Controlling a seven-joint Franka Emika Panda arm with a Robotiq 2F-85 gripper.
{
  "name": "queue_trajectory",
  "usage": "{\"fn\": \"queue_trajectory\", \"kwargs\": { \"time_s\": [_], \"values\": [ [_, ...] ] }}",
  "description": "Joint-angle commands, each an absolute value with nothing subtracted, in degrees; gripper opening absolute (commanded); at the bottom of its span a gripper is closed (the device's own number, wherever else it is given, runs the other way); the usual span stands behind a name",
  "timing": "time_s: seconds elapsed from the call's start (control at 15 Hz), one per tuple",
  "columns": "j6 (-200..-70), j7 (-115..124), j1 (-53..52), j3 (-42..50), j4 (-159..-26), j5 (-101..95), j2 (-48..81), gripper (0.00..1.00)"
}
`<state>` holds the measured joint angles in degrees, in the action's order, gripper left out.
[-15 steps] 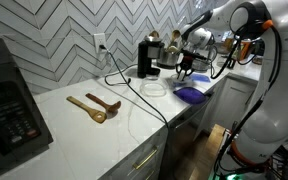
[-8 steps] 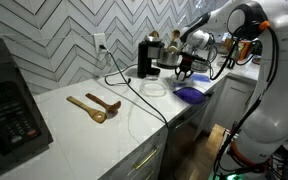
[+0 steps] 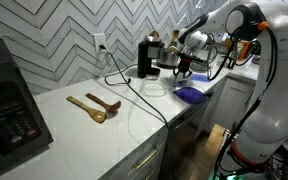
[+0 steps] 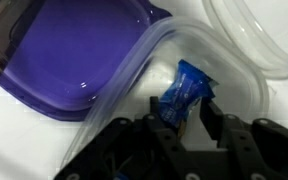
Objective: Remove the lid from the container to the right, remove the packet inside then stack it with the container to the left
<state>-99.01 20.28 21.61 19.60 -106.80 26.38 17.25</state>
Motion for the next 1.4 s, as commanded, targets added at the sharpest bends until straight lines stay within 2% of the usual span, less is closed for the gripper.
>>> {"fn": "queue_trajectory", "kwargs": {
  "time_s": [0.0,0.07,0.13,0.33,1.33],
  "values": [
    [-101.14,22.6,21.14,19.61,-107.32,25.63,18.03,0.32],
    [-101.33,22.97,21.07,19.61,-107.35,25.57,18.05,0.19],
    [-101.34,23.24,21.04,19.6,-107.4,25.49,18.06,0.11],
    [-101.35,23.86,21.02,19.62,-107.47,25.35,18.24,0.0],
    [-99.16,27.41,18.27,19.39,-107.16,18.91,9.33,0.0]
  ]
}}
